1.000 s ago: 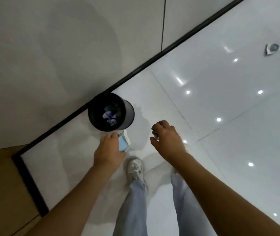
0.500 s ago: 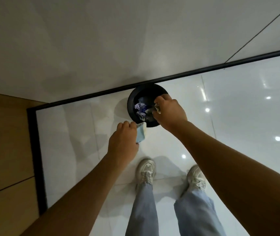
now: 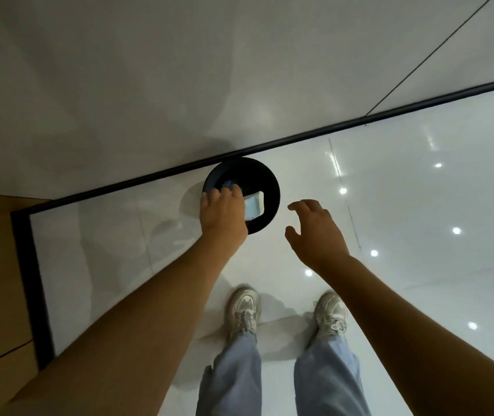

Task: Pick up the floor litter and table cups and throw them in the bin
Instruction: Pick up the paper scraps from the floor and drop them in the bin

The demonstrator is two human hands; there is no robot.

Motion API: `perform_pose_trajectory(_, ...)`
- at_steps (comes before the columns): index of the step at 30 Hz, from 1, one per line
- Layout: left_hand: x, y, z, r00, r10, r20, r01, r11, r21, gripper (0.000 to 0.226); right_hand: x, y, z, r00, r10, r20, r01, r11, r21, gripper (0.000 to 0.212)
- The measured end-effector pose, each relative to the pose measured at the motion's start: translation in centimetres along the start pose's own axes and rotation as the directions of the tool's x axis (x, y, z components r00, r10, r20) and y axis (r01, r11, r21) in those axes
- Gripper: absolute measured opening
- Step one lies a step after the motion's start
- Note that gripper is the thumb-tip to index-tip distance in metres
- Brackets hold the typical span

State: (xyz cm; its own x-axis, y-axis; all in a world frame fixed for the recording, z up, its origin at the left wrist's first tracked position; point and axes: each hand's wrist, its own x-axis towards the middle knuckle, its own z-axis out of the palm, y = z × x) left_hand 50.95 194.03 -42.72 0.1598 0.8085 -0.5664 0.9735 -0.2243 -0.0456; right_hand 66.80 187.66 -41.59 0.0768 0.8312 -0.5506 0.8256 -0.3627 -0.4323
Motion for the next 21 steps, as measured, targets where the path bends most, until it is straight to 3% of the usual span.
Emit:
perform_pose_trajectory(4,-0.5,0.8,-1.0,0.999,-0.036,0.037,0.034,0.997,0.070,0.068,-2.3,1.3,-1.4,0.998,0.056,-0.002,-0.055,0.997,0.048,0.047)
perform_pose_trajectory(10,-5.0,4.8,-4.2,0.972,0.234,-0.013,-0.232,0.970,0.071,0.042,-6.5,3.3,-5.1,0.986,0.167,-0.023,-0.164,0.981,0.107,0.049)
perform_pose_trajectory(16,-8.0,14.1,-9.0,0.827,0.562,-0.024,-0.550,0.816,0.178,0.040,-10.9,8.7,-11.0,0.945,0.304,-0.118,-0.286,0.947,0.150,0.050)
perform_pose_trajectory(21,-7.6,23.4,-12.1,0.717,0.689,0.106,-0.690,0.680,0.248,0.041,-13.3,17.0,-16.2,0.889,0.432,-0.153,-0.392,0.890,0.232,0.049)
